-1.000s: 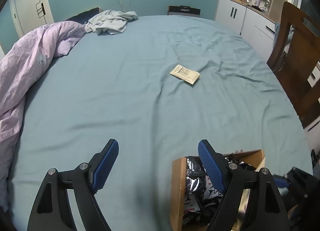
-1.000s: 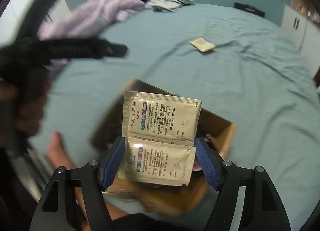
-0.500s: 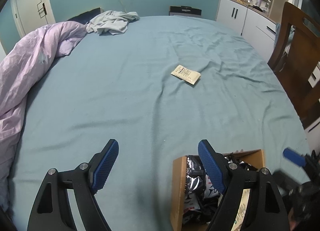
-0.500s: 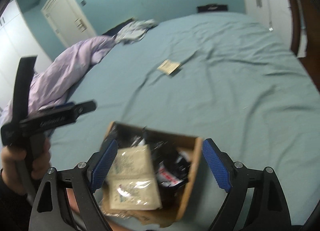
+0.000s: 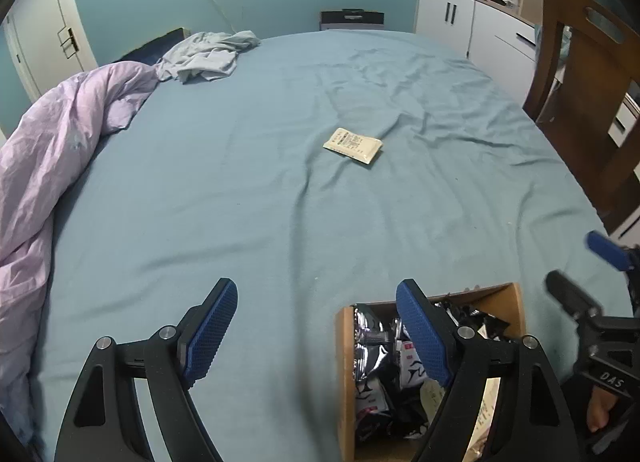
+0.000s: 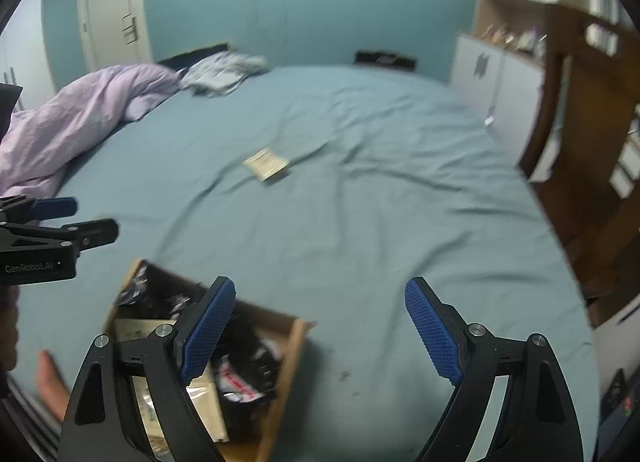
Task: Organize snacks
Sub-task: 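Reach the right tool to the last beige sachet and grasp it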
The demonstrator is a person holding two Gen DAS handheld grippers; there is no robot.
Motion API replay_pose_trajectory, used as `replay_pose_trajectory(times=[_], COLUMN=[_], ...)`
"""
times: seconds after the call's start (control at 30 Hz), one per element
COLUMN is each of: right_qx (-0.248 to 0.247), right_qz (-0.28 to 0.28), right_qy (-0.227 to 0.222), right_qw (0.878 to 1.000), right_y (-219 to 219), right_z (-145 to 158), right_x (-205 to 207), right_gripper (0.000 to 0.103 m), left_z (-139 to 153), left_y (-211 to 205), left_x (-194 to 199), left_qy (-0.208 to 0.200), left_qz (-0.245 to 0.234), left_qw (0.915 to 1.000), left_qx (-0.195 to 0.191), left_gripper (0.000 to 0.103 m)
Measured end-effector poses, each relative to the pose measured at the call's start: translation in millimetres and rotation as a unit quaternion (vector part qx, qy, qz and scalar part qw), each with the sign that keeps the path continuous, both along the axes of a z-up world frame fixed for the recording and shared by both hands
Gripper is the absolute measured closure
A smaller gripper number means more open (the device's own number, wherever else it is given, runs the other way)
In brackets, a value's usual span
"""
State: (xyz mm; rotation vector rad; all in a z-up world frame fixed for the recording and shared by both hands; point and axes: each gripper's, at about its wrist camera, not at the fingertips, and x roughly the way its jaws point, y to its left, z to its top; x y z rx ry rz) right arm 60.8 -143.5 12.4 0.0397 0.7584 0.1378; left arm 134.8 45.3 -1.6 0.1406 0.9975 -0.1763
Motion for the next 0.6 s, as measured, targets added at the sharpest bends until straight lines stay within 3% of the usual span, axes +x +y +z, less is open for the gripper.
replay_pose_trajectory(times=[0.23, 0.37, 0.6], right_qx=[0.038, 0.053, -0.052], right_qz=[0.095, 0.105, 0.104], right_qy=[0.105, 0.126, 0.158], right_qw=[0.989, 0.985, 0.981], right_y=[26.0, 41.7, 75.6], right_z=[5.8, 27.8, 7.3], right_x=[53.3, 106.6, 220.7], right_gripper=[0.016, 0.016, 0.016], left_z=[0.3, -0.4, 9.8], left_y=[9.7, 10.3, 20.9], left_x=[8.0, 7.6, 10.2], left_qy=[0.035, 0.042, 0.038], left_qz=[-0.011, -0.026, -0.038], left_qw=[0.9993, 0.9987, 0.9980], left_qx=[-0.011, -0.010, -0.034], left_gripper=[0.020, 0.020, 0.018])
